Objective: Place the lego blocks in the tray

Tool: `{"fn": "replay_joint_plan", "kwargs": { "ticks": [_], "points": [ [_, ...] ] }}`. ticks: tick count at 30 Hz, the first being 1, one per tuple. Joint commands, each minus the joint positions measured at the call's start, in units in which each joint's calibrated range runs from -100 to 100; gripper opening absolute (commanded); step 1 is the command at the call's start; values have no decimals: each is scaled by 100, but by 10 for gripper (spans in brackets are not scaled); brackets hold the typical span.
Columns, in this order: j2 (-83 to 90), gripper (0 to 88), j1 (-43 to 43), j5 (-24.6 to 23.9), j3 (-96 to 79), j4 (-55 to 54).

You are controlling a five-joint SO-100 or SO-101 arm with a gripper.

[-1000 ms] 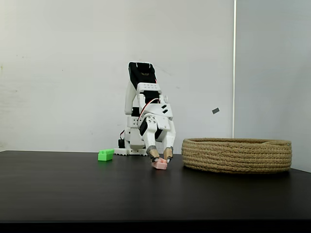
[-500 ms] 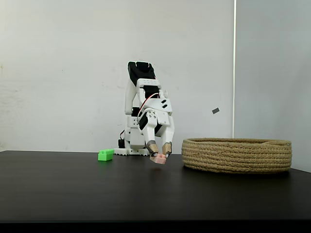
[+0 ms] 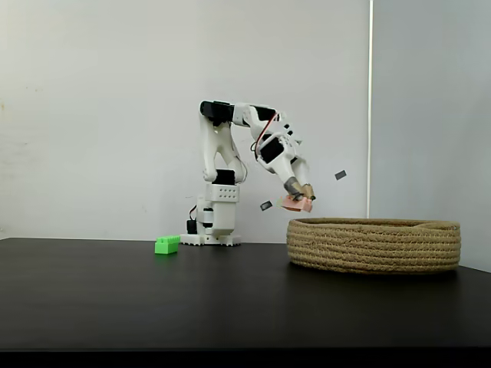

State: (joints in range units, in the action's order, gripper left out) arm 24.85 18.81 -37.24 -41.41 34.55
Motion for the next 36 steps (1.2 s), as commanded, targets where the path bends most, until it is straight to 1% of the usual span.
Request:
{"fn": "replay_joint_plan", "kwargs": {
  "ticks": [1, 3, 4, 6, 8, 10, 14, 16, 18, 21, 24, 26, 30, 32, 34, 36],
  "points": [
    [232, 57, 683, -20, 169, -677],
    [112, 67, 930, -181, 114, -1260],
    [51, 107, 1046, -195, 87, -1493],
    [-35, 255, 1186, -181, 78, -1677],
    [-52, 325, 1202, -171, 14, -1677],
    [-43, 370, 1144, -117, -150, -1677],
    [0, 407, 980, 127, -515, -1660],
    [60, 390, 864, 415, -661, -1493],
    [163, 411, 600, 640, -643, -1002],
    [318, 451, -109, 1035, -360, -44],
    [438, 445, -950, 1382, 68, 747],
    [516, 432, -1353, 1827, 296, 1164],
    [516, 465, -2005, 2647, 898, 1789],
    [464, 426, -2335, 3126, 1272, 2138],
    [335, 417, -2656, 3624, 1610, 2713],
    [232, 466, -3068, 4195, 1692, 3196]
  ]
}}
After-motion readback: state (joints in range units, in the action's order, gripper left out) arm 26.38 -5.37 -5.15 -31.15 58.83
